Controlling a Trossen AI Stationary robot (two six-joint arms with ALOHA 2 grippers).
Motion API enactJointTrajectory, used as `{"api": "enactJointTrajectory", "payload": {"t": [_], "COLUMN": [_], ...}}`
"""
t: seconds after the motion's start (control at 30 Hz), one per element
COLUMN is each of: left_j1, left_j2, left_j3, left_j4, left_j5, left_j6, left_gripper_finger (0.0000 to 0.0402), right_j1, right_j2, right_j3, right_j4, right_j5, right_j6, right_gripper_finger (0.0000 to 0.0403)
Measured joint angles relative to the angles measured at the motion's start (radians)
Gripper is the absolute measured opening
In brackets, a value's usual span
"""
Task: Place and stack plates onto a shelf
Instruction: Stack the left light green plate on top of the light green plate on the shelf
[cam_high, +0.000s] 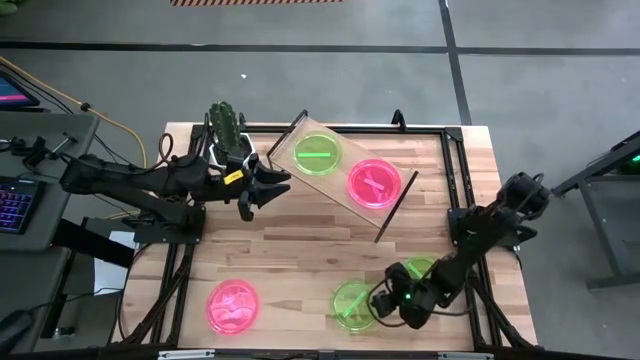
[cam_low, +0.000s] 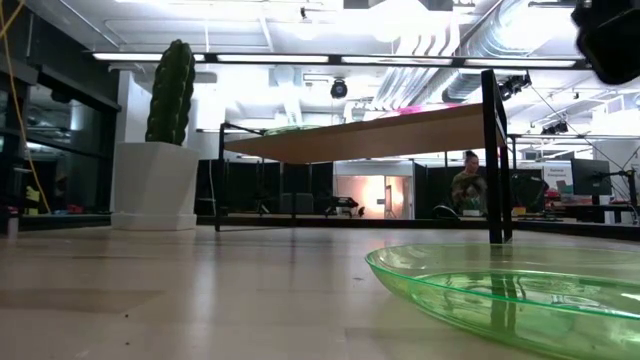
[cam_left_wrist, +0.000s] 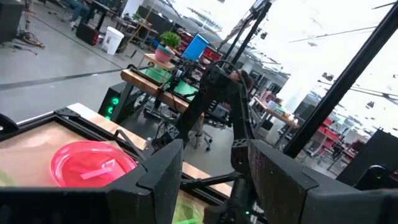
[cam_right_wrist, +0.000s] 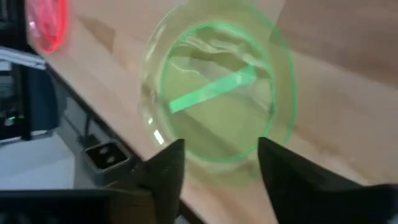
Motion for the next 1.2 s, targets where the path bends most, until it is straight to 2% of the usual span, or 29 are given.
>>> {"api": "enactJointTrajectory", "payload": {"t": [0.07, 0.17, 0.53, 0.8, 0.93, 1.1, 1.13, 1.2], "left_j1": [0.0, 0.0, 0.0, 0.0, 0.0, 0.0, 0.0, 0.0], "left_j2": [0.0, 0.0, 0.0, 0.0, 0.001, 0.001, 0.001, 0.001], "left_j3": [0.0, 0.0, 0.0, 0.0, 0.0, 0.0, 0.0, 0.0], "left_j4": [0.0, 0.0, -0.001, -0.011, -0.012, -0.012, -0.012, -0.012], "left_j5": [0.0, 0.0, -0.005, -0.016, -0.018, -0.035, -0.035, -0.035], "left_j6": [0.0, 0.0, 0.009, 0.028, 0.029, 0.045, 0.046, 0.046], "left_gripper_finger": [0.0174, 0.0174, 0.0174, 0.0175, 0.0175, 0.0175, 0.0175, 0.0175], "right_j1": [-0.012, -0.03, -0.048, -0.046, -0.047, -0.047, -0.047, -0.048], "right_j2": [0.008, 0.026, 0.092, 0.173, 0.188, 0.192, 0.191, 0.185], "right_j3": [-0.001, -0.001, 0.001, 0.005, 0.007, 0.003, 0.003, 0.003], "right_j4": [-0.005, -0.015, -0.039, 0.007, 0.009, -0.004, 0.004, 0.022], "right_j5": [0.002, 0.009, 0.024, 0.047, 0.053, 0.042, 0.042, 0.041], "right_j6": [-0.018, -0.024, -0.018, 0.011, 0.073, 0.123, 0.124, 0.136], "right_gripper_finger": [0.021, 0.0225, 0.0226, 0.0222, 0.0174, 0.0028, 0.0015, 0.0019]}}
